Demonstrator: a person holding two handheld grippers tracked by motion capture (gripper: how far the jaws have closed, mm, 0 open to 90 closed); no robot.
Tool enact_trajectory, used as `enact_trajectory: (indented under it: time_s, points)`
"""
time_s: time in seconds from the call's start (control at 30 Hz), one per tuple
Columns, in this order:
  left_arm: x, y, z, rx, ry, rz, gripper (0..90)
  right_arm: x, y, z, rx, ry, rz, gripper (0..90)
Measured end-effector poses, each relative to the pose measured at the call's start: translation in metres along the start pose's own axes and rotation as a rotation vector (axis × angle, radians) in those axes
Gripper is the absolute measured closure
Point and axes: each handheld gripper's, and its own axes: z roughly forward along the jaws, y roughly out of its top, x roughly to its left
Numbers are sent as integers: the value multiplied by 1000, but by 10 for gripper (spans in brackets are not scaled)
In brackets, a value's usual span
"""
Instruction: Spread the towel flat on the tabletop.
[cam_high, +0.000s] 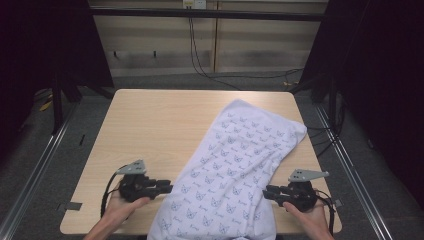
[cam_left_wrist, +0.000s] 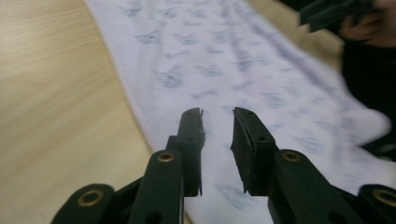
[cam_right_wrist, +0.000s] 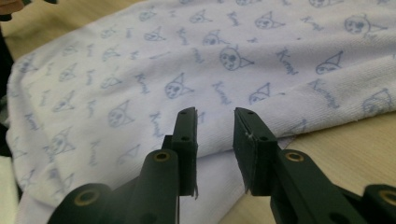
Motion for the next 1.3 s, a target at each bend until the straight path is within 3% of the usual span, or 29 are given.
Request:
enact_trajectory:
  time_s: [0.07,0.1,0.13,0.2,0.27,0.3,0.37,0.43,0.57,0.67,0.77,0.9,1.1,1.3]
  points:
    - [14,10,21,46,-13,-20,668,-5,2,7,20,5,46,686]
    - [16,12,27,43,9,-24,652,-6,3,9,27,1,35,686]
    - [21,17,36,53,-6,-28,629,-7,2,10,31,-2,32,685]
    - [22,21,46,76,56,-6,611,-9,-1,10,37,-3,36,671]
    - [25,22,55,104,72,9,597,-9,-3,10,45,-6,36,666]
    - [27,23,58,95,98,18,607,-10,-4,10,51,-12,36,662]
    - [28,23,60,79,93,2,598,-10,-5,9,53,-18,32,659]
    - [29,23,60,93,107,9,580,-10,-6,8,45,-14,31,655]
    - [30,22,61,75,120,10,612,-15,-7,11,60,-15,47,647]
    - [26,21,63,79,163,58,719,-14,-7,12,64,-20,42,646]
    - [18,22,65,109,198,137,814,-13,-8,15,80,-28,31,642]
    - [14,22,66,120,214,174,873,-12,-8,18,94,-32,22,637]
    - [23,16,51,118,204,109,881,-12,-9,23,110,-46,-3,609]
    - [25,-4,18,124,237,64,881,-12,-2,31,112,-41,-43,604]
